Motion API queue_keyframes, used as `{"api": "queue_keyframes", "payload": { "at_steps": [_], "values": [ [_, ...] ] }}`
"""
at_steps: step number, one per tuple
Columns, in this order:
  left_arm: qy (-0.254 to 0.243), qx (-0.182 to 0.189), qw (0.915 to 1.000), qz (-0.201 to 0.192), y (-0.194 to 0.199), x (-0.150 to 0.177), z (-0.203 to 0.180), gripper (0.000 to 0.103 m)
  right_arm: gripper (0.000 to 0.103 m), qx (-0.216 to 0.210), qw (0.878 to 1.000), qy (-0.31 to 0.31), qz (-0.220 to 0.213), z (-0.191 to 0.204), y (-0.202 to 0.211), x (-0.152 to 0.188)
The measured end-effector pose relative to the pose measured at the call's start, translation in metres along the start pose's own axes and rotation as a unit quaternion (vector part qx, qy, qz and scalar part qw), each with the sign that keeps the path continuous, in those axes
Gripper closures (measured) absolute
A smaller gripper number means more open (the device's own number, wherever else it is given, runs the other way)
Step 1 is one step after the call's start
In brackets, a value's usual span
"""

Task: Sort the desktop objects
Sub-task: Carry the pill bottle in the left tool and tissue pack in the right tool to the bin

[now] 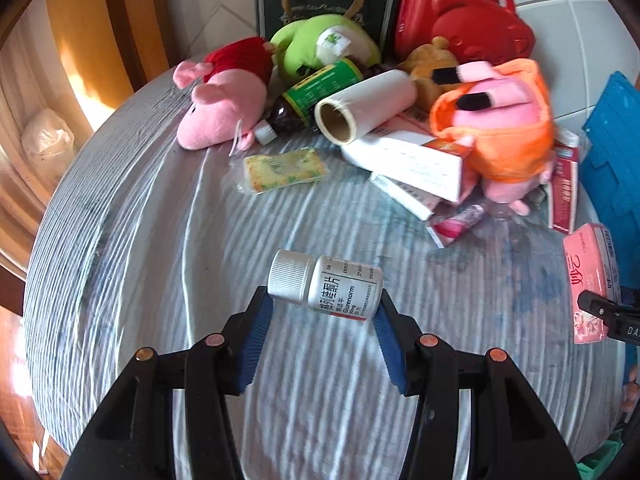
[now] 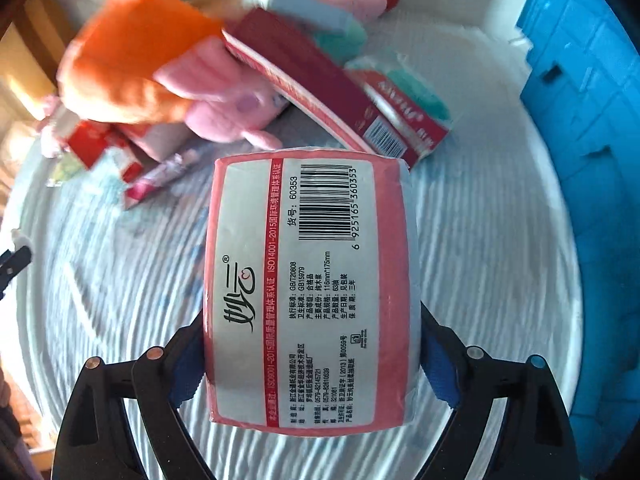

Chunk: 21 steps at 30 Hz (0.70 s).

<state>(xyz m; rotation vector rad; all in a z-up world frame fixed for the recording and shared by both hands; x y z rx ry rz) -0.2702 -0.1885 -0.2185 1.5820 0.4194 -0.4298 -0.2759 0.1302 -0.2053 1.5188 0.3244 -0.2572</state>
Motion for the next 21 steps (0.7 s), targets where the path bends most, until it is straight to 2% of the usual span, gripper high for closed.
{"api": "queue_keyframes", "payload": {
  "at_steps": [4, 9, 14, 21],
  "values": [
    [-0.023, 0.004, 0.9992, -0.032, 0.032, -0.002, -0.028, 0.053, 0.013, 0.008, 0.998, 0.005, -0.063, -0.002, 0.048, 0.005],
    [-0.043, -0.005, 0.9948, -0.092, 0.078, -0.01, -0.06, 0.053, 0.013, 0.027, 0.988, 0.009, -0.154, 0.002, 0.111, 0.006],
    [-0.058, -0.002, 0.9856, -0.159, 0.126, -0.018, -0.094, 0.053, 0.013, 0.047, 0.969, 0.007, -0.244, -0.021, 0.177, 0.003],
    [-0.084, 0.015, 0.9677, -0.237, 0.187, -0.029, -0.155, 0.053, 0.013, 0.073, 0.944, 0.002, -0.322, -0.048, 0.243, 0.014]
  ]
}}
Point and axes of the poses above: each gripper's, at about its wrist camera, not at the fingertips, and y roughly against the way its jaws point, z to its left, x to its underside, the point moved 6 cm from there along -y, roughly the way its jaws point, and after that the axes turned 1 degree about -z, right-handed, at the moved point
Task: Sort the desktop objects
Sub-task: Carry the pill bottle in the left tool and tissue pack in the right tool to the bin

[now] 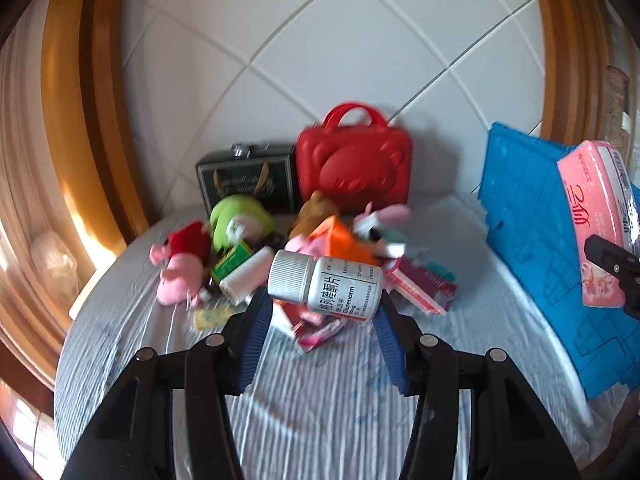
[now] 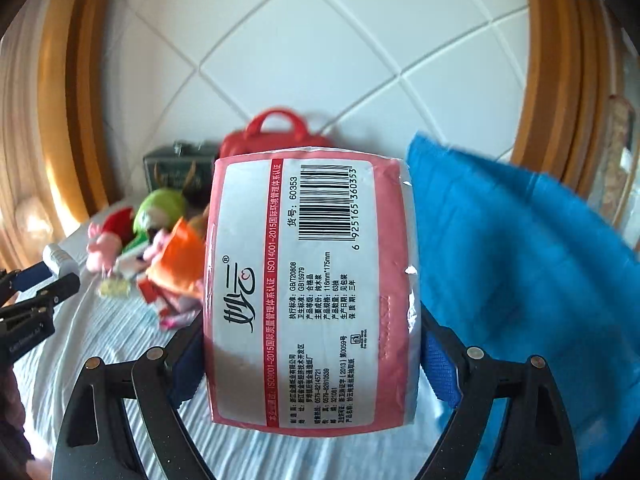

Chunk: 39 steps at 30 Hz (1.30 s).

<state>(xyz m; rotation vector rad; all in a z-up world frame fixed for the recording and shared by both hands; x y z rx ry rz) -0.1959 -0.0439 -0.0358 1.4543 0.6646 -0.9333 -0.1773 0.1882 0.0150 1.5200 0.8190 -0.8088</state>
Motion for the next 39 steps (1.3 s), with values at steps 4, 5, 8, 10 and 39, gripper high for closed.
{"api": "queue_keyframes", "payload": {
  "at_steps": [4, 5, 8, 10, 39],
  "values": [
    [-0.016, 0.021, 0.9989, -0.039, 0.018, -0.021, -0.04, 0.053, 0.013, 0.023, 0.999, -0.007, -0.042, -0.031, 0.033, -0.012],
    [-0.022, 0.031, 0.9982, -0.048, 0.022, -0.027, -0.053, 0.053, 0.013, 0.031, 0.998, -0.009, -0.051, -0.039, 0.04, -0.014],
    [-0.034, 0.055, 0.9957, -0.067, 0.031, -0.04, -0.086, 0.053, 0.013, 0.051, 0.996, -0.022, -0.074, -0.066, 0.059, -0.021],
    [-0.039, 0.07, 0.9935, -0.08, 0.037, -0.049, -0.109, 0.053, 0.013, 0.061, 0.994, -0.029, -0.084, -0.084, 0.071, -0.022],
    [-0.12, 0.231, 0.9656, 0.015, 0.076, -0.09, -0.45, 0.053, 0.013, 0.221, 0.971, -0.077, -0.039, -0.376, 0.112, 0.024]
  ]
}}
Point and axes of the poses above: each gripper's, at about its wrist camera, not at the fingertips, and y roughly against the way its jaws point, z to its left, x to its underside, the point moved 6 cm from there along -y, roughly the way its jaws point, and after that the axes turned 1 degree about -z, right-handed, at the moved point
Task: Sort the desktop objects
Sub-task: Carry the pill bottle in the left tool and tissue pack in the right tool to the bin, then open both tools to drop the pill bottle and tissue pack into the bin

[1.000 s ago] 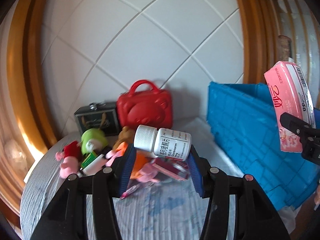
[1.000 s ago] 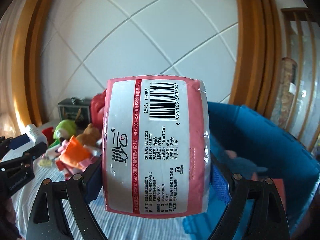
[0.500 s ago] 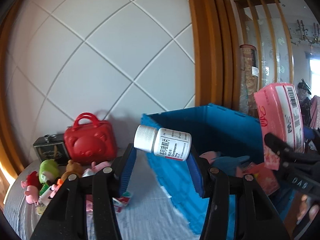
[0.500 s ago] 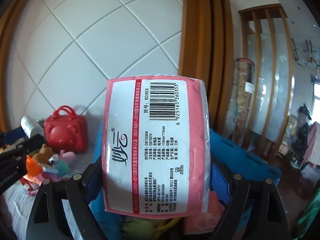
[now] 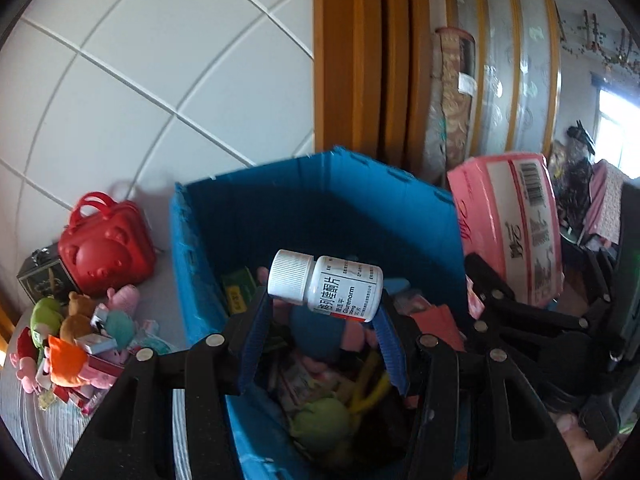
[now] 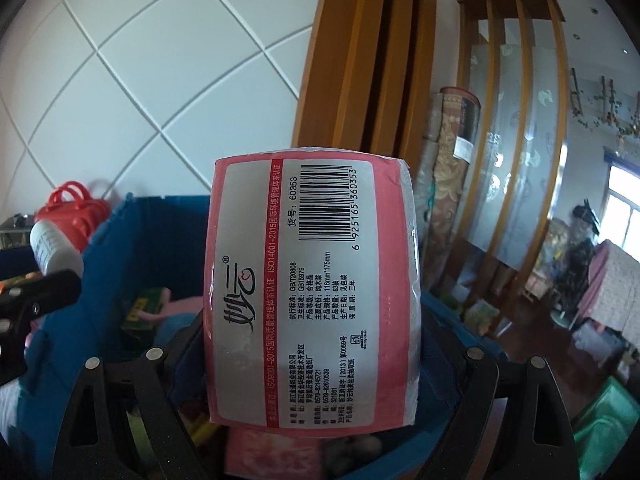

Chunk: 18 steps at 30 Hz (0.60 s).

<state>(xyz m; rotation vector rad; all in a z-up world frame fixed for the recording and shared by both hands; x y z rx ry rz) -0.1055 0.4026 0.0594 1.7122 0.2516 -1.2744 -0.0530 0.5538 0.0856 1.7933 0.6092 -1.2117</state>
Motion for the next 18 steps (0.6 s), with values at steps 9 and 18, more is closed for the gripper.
{"api": "queue_keyframes", "payload": {
  "at_steps": [9, 18],
  "values": [
    [0.004, -0.001, 0.9994, 0.035, -0.016, 0.01, -0.026, 0.053, 0.013, -0.01, 1.0, -0.003, 0.029, -0.02, -0.02, 0.017],
    [0.011, -0.017, 0.9992, 0.034, -0.014, 0.013, -0.022, 0.038, 0.012, -0.013, 1.0, 0.003, 0.022, -0.021, -0.023, 0.011]
  ]
}}
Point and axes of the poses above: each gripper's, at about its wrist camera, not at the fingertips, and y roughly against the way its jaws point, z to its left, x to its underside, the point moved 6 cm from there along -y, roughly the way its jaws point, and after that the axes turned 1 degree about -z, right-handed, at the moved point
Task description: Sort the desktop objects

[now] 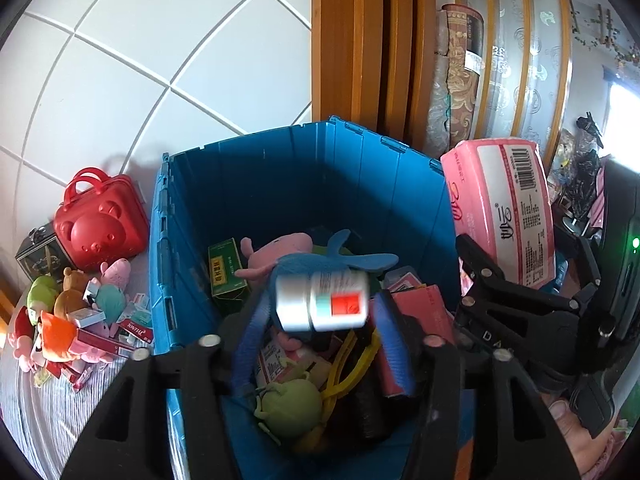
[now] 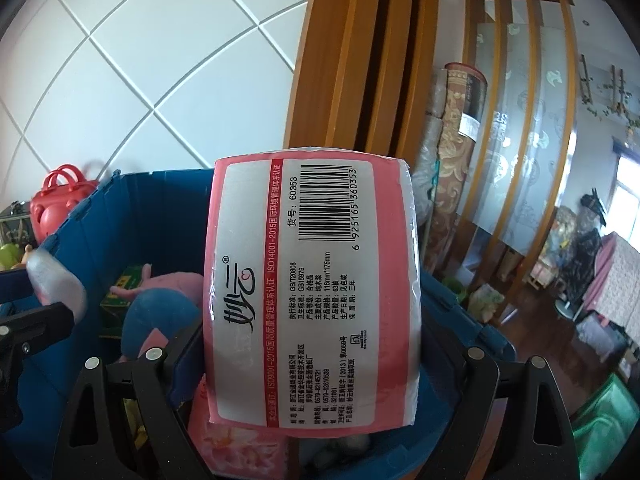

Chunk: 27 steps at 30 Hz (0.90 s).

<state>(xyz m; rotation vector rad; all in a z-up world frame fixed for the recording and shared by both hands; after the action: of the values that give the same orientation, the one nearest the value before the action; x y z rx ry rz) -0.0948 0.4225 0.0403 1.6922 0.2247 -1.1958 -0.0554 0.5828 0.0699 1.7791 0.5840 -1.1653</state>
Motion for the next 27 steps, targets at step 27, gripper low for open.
{"api": "queue_keyframes", "payload": {
  "at_steps": [27],
  "values": [
    [0.029, -0.039, 0.9933, -0.104, 0.053, -0.009, 0.038, 0.001, 0.0, -0.012, 1.0, -0.004, -0.002, 0.017, 0.042, 0.002]
  ]
}}
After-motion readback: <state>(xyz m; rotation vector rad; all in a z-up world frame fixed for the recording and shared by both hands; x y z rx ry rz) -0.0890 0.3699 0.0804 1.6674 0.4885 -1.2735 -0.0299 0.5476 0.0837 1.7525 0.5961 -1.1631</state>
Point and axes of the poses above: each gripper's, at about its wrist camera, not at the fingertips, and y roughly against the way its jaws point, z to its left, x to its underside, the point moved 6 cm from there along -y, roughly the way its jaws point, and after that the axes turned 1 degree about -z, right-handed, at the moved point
